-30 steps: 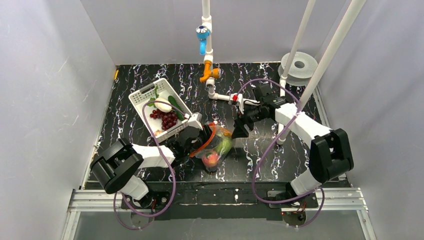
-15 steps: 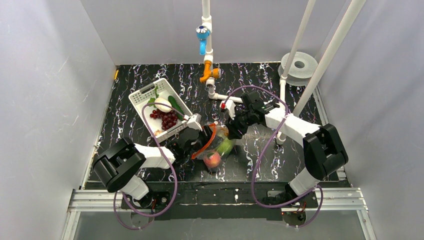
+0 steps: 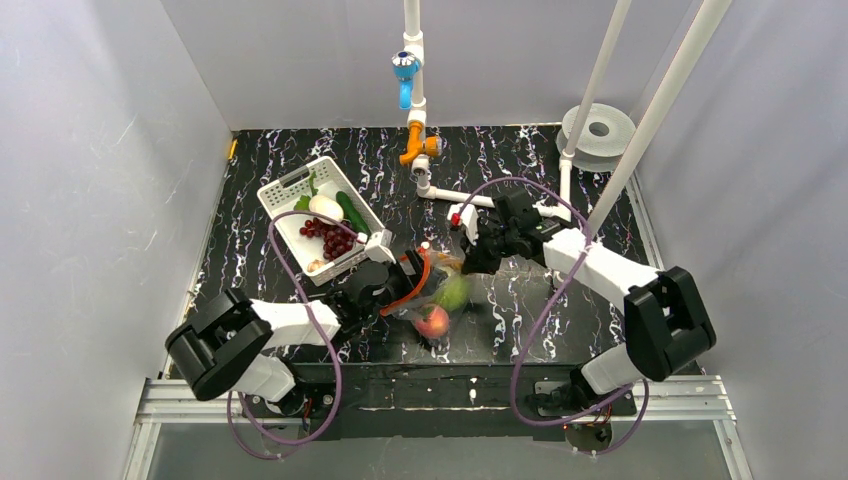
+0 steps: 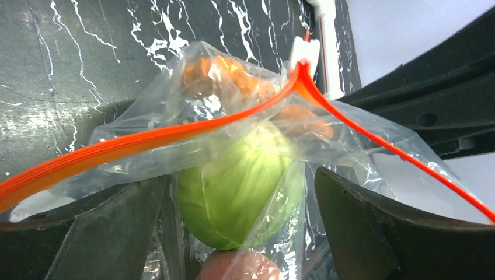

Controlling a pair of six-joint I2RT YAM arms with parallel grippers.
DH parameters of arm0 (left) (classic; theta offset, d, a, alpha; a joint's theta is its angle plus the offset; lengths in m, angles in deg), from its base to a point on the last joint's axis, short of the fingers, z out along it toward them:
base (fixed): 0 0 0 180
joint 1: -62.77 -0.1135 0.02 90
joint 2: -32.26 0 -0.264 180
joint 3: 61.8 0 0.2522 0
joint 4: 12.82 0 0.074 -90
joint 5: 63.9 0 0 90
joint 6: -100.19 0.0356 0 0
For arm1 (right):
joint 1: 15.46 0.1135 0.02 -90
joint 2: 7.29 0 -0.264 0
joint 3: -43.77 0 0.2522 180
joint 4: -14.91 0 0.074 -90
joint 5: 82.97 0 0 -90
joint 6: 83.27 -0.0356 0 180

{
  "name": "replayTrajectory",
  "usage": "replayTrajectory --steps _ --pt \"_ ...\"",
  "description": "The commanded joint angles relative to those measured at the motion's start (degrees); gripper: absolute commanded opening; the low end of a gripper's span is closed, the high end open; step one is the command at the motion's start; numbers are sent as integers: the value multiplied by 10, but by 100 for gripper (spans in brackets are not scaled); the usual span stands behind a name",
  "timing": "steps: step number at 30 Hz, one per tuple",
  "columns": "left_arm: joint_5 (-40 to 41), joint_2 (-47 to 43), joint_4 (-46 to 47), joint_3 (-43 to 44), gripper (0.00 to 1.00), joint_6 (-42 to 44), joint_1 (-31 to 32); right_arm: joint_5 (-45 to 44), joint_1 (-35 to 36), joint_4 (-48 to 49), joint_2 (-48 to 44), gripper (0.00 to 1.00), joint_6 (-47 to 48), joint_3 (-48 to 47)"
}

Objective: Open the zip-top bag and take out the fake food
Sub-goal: Pick up the fake vegetable from the zipper food storage bag.

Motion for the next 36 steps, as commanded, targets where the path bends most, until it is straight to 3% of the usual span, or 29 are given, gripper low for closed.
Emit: replayTrajectory --steps 1,4,5,6,10,14,21,27,33,36 --pt "47 -57 -52 -7 98 -11 0 32 -7 50 -55 1 28 22" --pt "43 -61 -130 23 97 -33 -1 45 -7 70 -77 1 32 41" --pt "39 -46 -136 28 90 -39 0 48 -7 74 -82 1 31 43" --pt "39 -35 -130 27 83 -46 -1 48 -7 75 -86 1 32 46" --pt "-13 -15 -48 16 80 -46 -16 85 -7 57 -94 1 50 47" --pt "-4 -22 7 -8 91 -83 -32 103 -3 41 -103 1 69 47" --pt "22 -25 60 -11 93 -112 -32 72 5 26 -83 1 75 35" --pt "63 -32 11 3 93 -206 -32 22 10 42 -90 1 80 40" --pt "95 -47 -137 48 87 -322 -32 10 30 41 -107 1 110 52" --pt "109 -60 -134 46 84 -323 -32 19 39 27 -111 1 122 53"
